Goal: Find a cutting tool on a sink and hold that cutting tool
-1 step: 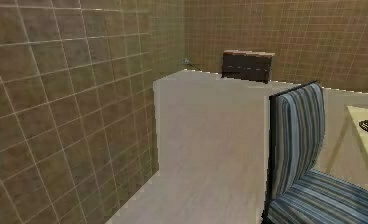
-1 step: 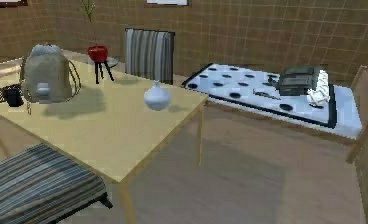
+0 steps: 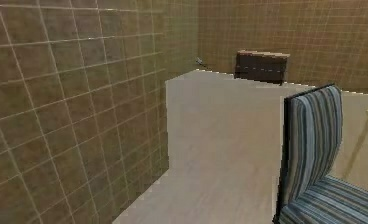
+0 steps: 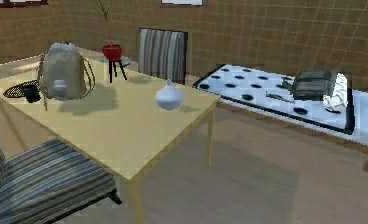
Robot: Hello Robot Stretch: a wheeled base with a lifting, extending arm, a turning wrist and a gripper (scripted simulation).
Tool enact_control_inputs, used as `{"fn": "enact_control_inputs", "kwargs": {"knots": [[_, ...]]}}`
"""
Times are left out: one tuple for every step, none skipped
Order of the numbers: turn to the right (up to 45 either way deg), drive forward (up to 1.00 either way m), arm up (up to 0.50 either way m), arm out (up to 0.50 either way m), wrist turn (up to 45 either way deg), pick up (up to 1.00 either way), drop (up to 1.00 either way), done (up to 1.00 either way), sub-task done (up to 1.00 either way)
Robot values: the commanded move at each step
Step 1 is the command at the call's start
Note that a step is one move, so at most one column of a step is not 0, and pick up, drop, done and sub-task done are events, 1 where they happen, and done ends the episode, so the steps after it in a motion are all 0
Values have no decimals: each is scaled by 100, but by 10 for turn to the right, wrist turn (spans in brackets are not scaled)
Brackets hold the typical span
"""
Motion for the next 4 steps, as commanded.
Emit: {"fn": "enact_control_inputs", "kwargs": {"knots": [[0,100,0,0,0,0,0,0,0],[0,60,0,0,0,0,0,0,0],[300,0,0,0,0,0,0,0,0],[0,30,0,0,0,0,0,0,0]]}}
